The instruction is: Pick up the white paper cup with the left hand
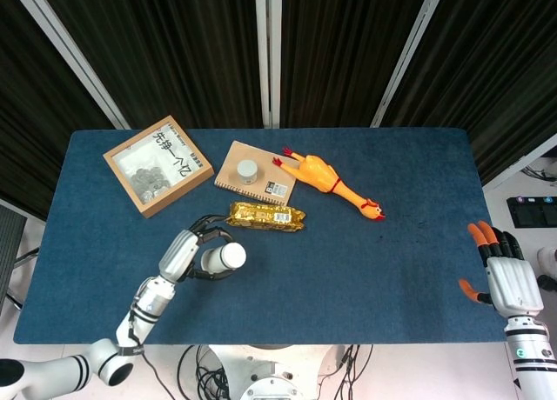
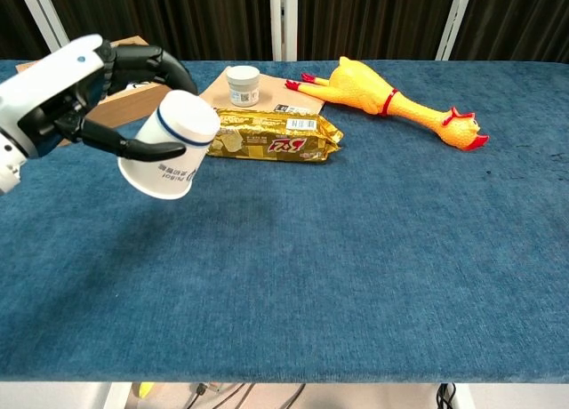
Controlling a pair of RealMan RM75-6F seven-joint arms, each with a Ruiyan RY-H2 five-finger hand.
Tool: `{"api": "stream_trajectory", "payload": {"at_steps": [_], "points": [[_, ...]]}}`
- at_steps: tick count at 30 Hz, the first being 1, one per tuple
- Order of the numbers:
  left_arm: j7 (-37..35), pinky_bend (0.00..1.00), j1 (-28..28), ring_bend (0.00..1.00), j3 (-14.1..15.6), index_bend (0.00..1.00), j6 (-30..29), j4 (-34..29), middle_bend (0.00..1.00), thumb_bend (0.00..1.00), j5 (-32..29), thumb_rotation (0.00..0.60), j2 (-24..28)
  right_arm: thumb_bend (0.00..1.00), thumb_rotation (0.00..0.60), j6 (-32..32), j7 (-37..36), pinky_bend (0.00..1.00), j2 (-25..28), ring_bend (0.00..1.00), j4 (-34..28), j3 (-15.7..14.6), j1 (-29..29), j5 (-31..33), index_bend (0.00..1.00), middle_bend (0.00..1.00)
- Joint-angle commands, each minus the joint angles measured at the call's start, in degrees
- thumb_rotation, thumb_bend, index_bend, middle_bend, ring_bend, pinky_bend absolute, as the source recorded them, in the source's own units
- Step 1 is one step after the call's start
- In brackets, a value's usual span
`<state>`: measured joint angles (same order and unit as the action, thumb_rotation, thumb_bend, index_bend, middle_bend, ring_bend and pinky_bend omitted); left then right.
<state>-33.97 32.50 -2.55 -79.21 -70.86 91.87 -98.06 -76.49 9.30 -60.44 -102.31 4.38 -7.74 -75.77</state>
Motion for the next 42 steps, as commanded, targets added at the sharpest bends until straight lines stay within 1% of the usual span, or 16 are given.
{"api": "stream_trajectory", "payload": {"at_steps": [1, 9, 17, 20, 27, 31, 34, 39, 42], "points": [[-4.06, 0.15, -1.15, 0.15, 0.88, 0.48, -0.89, 6.76, 0.47, 0.19, 0.57, 0.6, -3.67, 0.18, 0.6, 0.05, -0.09, 0.0, 0.04, 0.0, 0.02, 0.04, -0.03, 0.09, 0.0, 0.0], [-5.91, 0.14, -1.44, 0.15, 1.62, 0.48, -1.58, 14.32, 0.47, 0.19, 1.74, 0.6, -7.29, 0.18, 0.6, 0.06, -0.46, 0.0, 0.19, 0.0, 0.08, 0.07, -0.05, 0.16, 0.0, 0.0], [-8.3, 0.14, -2.19, 0.15, 2.57, 0.48, -1.84, 18.42, 0.47, 0.19, 2.14, 0.6, -8.71, 0.18, 0.6, -0.05, -0.74, 0.0, 0.32, 0.0, 0.04, -0.03, 0.0, -0.11, 0.0, 0.0], [-8.95, 0.14, -2.34, 0.14, 2.75, 0.46, -2.15, 19.11, 0.45, 0.19, 2.38, 0.6, -8.87, 0.18, 0.6, -0.06, -0.73, 0.0, 0.3, 0.0, 0.03, -0.06, -0.01, -0.15, 0.0, 0.0], [-9.89, 0.13, -2.47, 0.11, 3.36, 0.36, -1.37, 19.9, 0.35, 0.19, 2.51, 0.6, -8.48, 0.18, 0.6, 0.09, -0.48, 0.0, 0.28, 0.0, 0.01, -0.11, -0.09, -0.03, 0.0, 0.0], [-10.53, 0.13, -2.69, 0.08, 3.47, 0.24, -1.44, 20.21, 0.29, 0.19, 2.49, 0.6, -8.18, 0.18, 0.6, 0.01, -0.68, 0.0, 0.33, 0.0, 0.03, -0.07, -0.07, -0.05, 0.0, 0.0], [-10.31, 0.13, -2.71, 0.07, 3.43, 0.15, -1.95, 20.18, 0.23, 0.19, 2.76, 0.6, -7.85, 0.18, 0.6, -0.03, -0.74, 0.0, 0.31, 0.0, 0.05, -0.08, -0.07, -0.14, 0.0, 0.0], [-8.91, 0.13, -2.95, 0.04, 3.04, 0.09, -4.39, 19.97, 0.18, 0.19, 3.55, 0.6, -7.19, 0.18, 0.6, -0.14, -0.83, 0.0, 0.26, 0.0, 0.1, -0.15, -0.05, -0.4, 0.0, 0.0], [-7.49, 0.13, -3.39, 0.04, 2.92, 0.09, -6.46, 19.13, 0.17, 0.19, 4.2, 0.6, -6.02, 0.18, 0.6, -0.13, -1.0, 0.0, 0.32, 0.0, 0.16, -0.13, -0.04, -0.35, 0.0, 0.0]]}}
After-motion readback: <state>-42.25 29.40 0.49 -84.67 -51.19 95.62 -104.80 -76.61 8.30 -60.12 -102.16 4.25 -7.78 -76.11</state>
